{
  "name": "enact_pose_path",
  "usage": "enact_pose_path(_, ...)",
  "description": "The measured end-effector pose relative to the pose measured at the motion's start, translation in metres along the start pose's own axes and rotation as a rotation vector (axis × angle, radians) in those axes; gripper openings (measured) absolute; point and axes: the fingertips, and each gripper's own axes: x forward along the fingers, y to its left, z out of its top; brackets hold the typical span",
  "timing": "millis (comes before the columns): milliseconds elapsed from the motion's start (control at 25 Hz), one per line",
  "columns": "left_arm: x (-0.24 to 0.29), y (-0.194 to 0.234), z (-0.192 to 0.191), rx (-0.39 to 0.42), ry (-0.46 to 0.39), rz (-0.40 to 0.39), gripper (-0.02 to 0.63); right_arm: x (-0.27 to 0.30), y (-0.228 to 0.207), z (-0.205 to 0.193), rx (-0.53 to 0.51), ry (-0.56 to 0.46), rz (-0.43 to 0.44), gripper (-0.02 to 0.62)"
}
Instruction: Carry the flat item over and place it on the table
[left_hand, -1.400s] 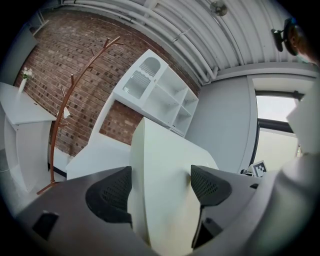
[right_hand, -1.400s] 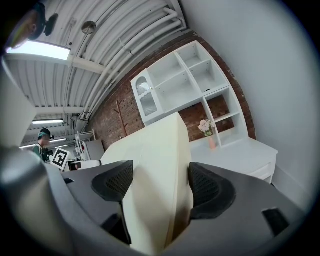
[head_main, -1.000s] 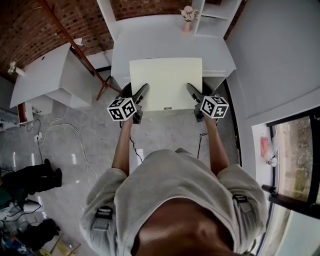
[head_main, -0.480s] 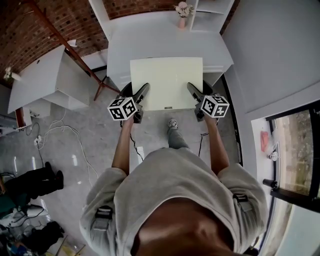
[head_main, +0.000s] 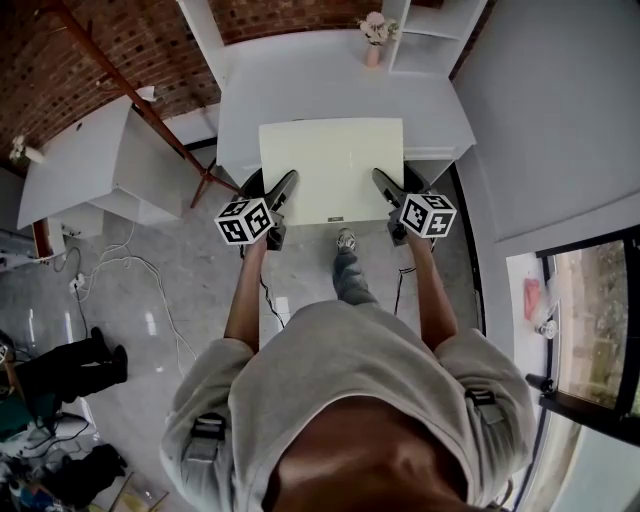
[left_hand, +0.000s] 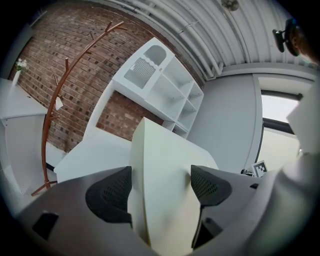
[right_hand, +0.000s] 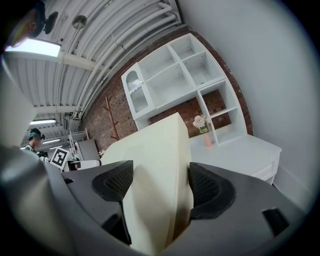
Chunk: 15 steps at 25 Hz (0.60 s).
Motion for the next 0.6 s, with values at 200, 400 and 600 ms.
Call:
enact_pose_path(200,0.038,0.013,0.020,0.008,0.003,0.007,0.377,0.035,-0.024,0.018,0.010,0.000,0.003,0.370)
enact_pose_path(400,0.080,0.031,0.039,0.001,0.001,0.028,0.377,0.077,-0.048,0.041,0.010,0.011,0.020,0.370)
enact_pose_path(600,0.128,0.046,0.066,-0.001,-0.006,0.041,0.377,0.121,-0.077,0.071,0.004,0.014,0.031,0.370)
